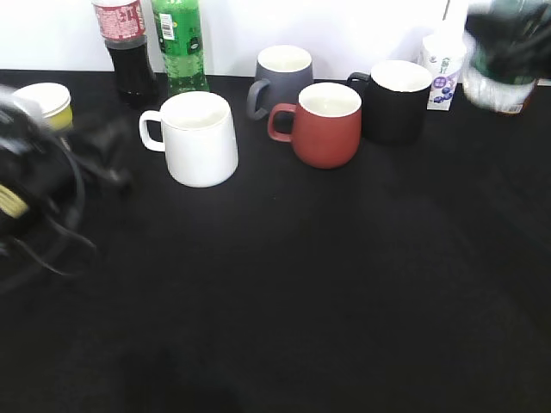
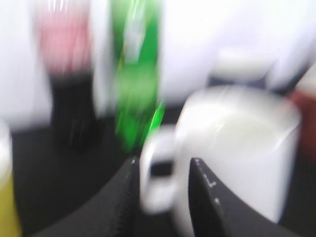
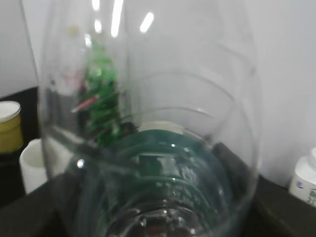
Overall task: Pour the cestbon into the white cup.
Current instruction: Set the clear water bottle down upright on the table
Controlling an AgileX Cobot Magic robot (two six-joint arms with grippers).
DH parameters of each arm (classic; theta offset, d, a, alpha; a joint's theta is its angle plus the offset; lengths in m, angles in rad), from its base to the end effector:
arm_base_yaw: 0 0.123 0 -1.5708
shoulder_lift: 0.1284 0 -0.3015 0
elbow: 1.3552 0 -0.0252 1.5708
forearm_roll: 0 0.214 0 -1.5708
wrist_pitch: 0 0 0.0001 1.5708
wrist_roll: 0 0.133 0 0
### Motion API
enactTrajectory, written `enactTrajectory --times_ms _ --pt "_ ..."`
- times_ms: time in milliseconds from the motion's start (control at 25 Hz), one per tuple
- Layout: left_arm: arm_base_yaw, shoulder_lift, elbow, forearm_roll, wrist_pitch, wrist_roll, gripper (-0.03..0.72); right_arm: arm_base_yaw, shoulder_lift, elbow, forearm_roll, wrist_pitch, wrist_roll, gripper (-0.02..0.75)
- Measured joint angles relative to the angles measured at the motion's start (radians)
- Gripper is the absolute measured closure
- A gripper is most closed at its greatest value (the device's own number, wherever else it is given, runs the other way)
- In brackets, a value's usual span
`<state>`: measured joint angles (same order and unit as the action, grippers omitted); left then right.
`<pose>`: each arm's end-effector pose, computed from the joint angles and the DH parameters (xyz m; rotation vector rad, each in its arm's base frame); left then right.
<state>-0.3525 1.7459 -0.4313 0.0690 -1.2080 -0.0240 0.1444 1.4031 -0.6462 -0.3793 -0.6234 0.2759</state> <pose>0.2960 -0.1180 0.2149 0.3307 1.5659 -0.3253 0.2937 0.0717 0.3006 -0.3149 1.6260 0.2615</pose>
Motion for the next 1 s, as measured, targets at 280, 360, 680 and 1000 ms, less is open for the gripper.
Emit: enactTrajectory --times_ms 280,360,680,1000 --pt "0.0 -0.24 0.001 0.109 0.211 -0.004 0.426 0.0 0.461 -0.001 0.524 -0.398 -0.318 0.254" --pt "0.0 -0.24 0.001 0.117 0.221 -0.004 0.426 0.0 0.511 -0.001 0.537 -0.406 -0.318 0.254" --pt "0.0 -0.24 0.001 0.12 0.223 -0.004 0.426 0.0 0.567 -0.008 0.541 -0.426 -0.32 0.226" --pt "0.0 -0.241 0.001 0.12 0.253 -0.005 0.428 0.0 0.413 0.062 0.597 -0.198 -0.318 0.143"
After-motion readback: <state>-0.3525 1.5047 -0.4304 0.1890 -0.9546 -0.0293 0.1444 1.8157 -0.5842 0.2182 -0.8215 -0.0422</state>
